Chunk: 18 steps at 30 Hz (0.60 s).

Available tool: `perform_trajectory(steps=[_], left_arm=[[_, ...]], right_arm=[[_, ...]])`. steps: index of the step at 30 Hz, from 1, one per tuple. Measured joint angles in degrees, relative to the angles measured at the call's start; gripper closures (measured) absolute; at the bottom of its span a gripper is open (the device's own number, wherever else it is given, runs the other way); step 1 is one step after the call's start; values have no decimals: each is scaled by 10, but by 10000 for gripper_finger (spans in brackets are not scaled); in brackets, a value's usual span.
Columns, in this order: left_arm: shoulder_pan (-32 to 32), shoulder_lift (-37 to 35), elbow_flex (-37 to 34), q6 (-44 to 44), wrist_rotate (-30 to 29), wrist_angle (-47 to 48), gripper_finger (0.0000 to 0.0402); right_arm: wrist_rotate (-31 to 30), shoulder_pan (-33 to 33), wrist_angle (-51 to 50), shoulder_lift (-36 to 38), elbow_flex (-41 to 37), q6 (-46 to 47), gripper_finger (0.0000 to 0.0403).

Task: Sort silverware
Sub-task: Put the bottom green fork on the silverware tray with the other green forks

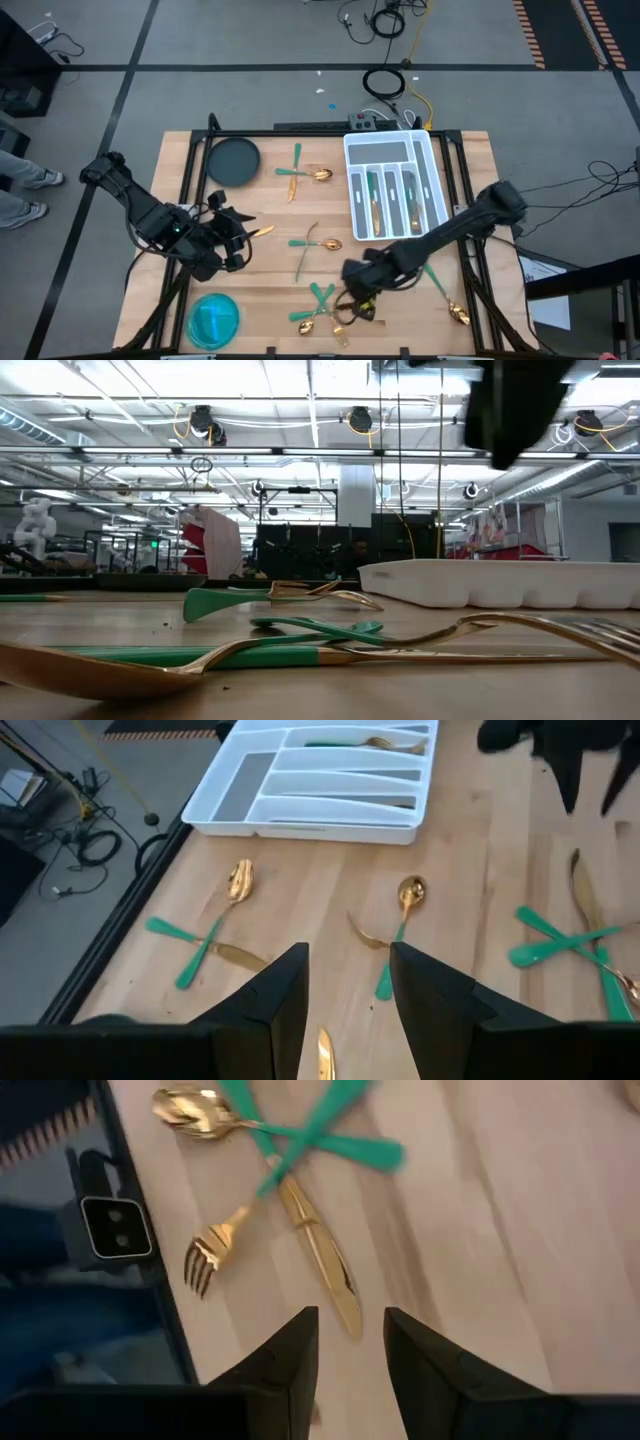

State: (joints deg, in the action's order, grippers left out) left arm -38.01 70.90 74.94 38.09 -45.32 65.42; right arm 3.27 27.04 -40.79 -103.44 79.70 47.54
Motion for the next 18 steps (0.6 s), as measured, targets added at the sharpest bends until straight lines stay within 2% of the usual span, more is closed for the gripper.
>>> perform_trajectory(steps=[3,6,13,18], left_arm=[[-10,-8,0,-15,5,-1,252],[-22,-19,0,-28,8,0,252],[-56,-46,0,-30,12,0,252],[-75,-63,0,-30,12,0,252]], right_arm=[[9,-1,15,-47,56,-33,284],[9,1,30,-80,87,-25,258],[-4,4,48,-136,91,136,172],[-37,9,132,-162,91,225,153]])
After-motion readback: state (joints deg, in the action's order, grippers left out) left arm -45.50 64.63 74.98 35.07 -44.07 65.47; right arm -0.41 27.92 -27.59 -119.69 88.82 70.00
